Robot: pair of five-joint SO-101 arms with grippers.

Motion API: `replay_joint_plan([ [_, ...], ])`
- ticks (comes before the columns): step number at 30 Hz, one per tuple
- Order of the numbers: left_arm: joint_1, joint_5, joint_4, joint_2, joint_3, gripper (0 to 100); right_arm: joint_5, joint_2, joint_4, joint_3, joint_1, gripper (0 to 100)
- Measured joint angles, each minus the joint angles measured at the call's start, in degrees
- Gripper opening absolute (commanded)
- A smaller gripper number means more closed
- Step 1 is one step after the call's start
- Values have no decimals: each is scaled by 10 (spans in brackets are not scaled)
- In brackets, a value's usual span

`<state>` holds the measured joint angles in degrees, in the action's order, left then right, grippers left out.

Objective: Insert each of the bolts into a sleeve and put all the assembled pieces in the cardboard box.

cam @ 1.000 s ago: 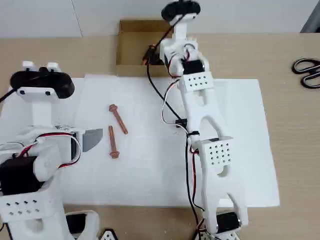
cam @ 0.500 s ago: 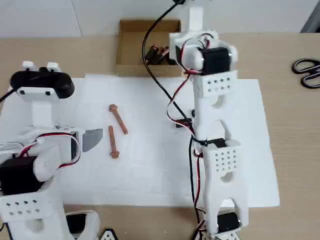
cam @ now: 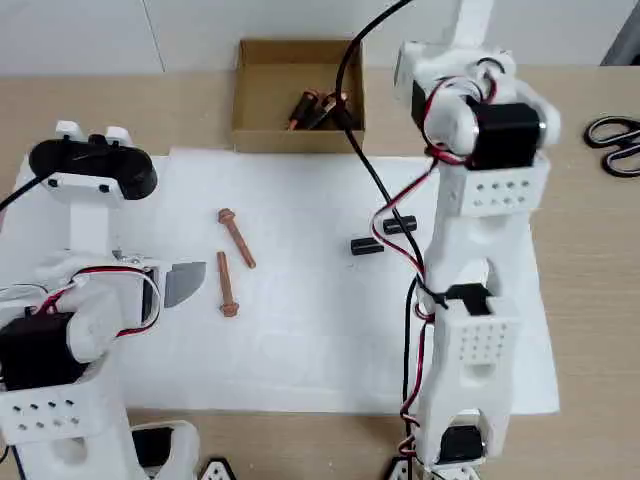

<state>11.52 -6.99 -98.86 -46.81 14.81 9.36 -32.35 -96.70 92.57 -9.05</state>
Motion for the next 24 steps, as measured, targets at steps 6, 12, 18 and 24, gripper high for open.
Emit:
replay_joint_plan([
  [6, 0, 0, 0, 0, 0, 336, 2, 106, -4, -172, 0, 194],
  [12, 0, 0, 0, 0, 0, 336, 83, 207, 2, -421, 0, 194],
  [18, 0, 0, 0, 0, 0, 336, 281, 210, 37, -578, 2, 194],
  [24, 0, -18, 4, 0, 14, 336, 370, 151, 44, -638, -15, 194],
])
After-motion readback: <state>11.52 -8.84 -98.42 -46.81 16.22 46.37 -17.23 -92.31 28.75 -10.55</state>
